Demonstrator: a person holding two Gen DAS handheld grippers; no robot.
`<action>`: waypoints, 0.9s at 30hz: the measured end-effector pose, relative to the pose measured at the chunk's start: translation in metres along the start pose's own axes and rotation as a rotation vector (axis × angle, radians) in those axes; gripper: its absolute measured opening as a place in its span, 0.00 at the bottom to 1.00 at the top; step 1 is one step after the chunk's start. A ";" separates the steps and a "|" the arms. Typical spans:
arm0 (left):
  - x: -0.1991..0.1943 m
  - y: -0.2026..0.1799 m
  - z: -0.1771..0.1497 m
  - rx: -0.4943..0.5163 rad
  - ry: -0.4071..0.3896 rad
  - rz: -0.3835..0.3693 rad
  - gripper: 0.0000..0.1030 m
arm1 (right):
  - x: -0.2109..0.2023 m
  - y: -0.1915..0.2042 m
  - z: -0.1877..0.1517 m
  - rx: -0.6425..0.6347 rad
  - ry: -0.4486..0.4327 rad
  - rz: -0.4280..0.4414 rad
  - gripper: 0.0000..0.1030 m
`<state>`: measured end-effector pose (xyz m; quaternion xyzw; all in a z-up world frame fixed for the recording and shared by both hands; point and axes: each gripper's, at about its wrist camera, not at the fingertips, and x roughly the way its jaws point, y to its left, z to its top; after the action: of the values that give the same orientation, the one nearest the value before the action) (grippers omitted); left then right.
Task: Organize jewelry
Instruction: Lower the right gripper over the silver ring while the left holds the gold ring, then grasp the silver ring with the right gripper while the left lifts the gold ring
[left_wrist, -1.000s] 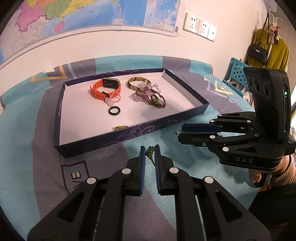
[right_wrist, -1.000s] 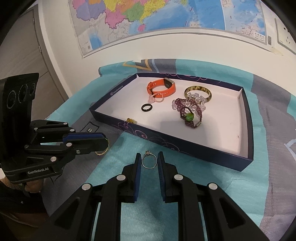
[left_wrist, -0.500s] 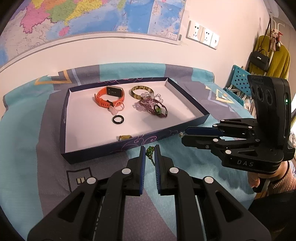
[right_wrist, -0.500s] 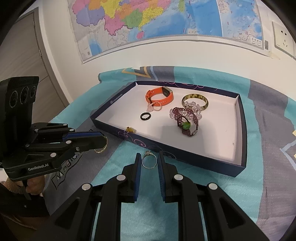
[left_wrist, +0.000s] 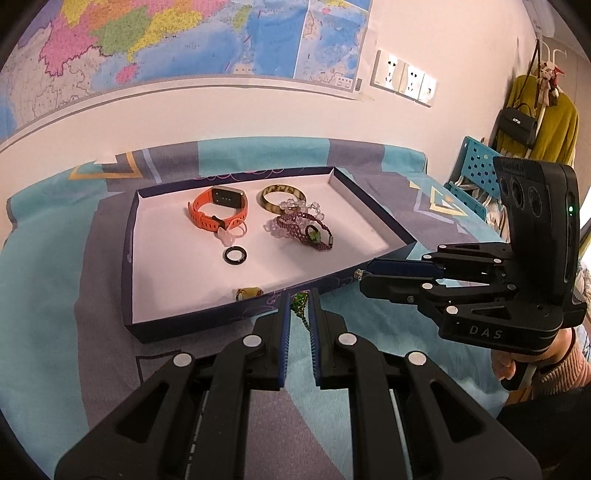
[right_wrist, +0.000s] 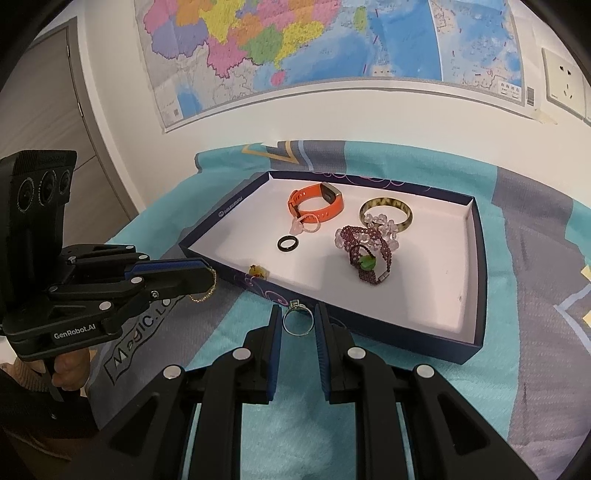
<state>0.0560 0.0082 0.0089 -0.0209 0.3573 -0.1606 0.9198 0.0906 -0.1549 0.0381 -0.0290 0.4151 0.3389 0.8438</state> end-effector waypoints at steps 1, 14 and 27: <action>0.000 0.000 0.001 0.000 -0.001 0.000 0.10 | 0.000 0.000 0.000 -0.001 -0.001 -0.001 0.16; -0.001 0.005 0.012 -0.004 -0.025 0.012 0.10 | 0.000 -0.002 0.009 -0.011 -0.020 -0.010 0.16; 0.006 0.005 0.021 0.002 -0.032 0.025 0.10 | 0.006 -0.004 0.018 -0.020 -0.027 -0.020 0.16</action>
<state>0.0754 0.0093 0.0196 -0.0181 0.3427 -0.1494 0.9273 0.1077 -0.1493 0.0445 -0.0372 0.4000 0.3350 0.8523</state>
